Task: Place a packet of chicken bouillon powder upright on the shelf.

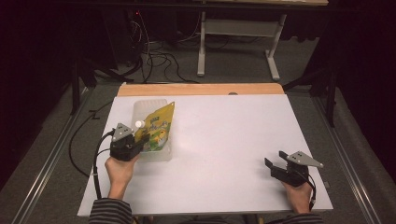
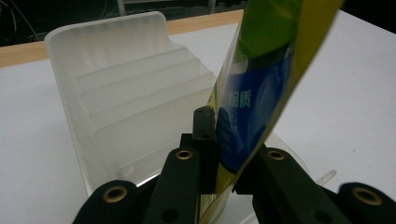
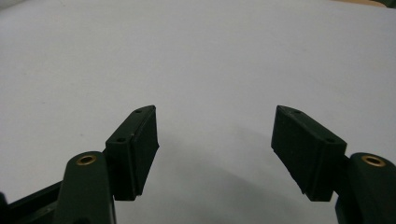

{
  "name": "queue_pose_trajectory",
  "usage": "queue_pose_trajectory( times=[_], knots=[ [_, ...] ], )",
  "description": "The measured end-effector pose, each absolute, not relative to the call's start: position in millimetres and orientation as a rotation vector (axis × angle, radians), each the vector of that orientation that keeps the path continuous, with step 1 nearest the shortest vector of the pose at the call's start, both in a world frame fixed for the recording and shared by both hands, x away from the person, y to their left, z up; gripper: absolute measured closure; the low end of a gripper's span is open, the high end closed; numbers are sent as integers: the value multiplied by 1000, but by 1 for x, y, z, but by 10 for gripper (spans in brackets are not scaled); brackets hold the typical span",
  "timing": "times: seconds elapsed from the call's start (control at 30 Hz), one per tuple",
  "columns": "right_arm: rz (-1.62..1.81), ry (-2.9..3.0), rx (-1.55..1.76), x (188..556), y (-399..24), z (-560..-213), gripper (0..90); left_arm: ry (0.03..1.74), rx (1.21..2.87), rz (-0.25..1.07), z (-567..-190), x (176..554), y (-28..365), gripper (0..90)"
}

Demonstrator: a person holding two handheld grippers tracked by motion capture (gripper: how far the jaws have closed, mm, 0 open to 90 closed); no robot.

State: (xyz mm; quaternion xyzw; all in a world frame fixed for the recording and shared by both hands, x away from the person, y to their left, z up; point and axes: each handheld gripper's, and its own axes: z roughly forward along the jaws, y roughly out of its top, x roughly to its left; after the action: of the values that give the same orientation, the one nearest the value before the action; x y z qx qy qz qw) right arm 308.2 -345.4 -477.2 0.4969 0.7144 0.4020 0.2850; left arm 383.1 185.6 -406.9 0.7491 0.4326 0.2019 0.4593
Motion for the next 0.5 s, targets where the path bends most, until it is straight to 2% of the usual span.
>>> queue_pose_trajectory(
  times=[0.3, 0.33, 0.5],
  knots=[
    [1072, 1913, 1332, 308, -345, -477, 322, 1073, 1812, 494, -408, 379, 189, 765],
    [1074, 1912, 1332, 308, -345, -477, 322, 1084, 1805, 502, -407, 378, 189, 705],
    [1071, 1915, 1327, 309, -345, -477, 321, 1108, 1784, 533, -409, 374, 190, 591]
  ],
)
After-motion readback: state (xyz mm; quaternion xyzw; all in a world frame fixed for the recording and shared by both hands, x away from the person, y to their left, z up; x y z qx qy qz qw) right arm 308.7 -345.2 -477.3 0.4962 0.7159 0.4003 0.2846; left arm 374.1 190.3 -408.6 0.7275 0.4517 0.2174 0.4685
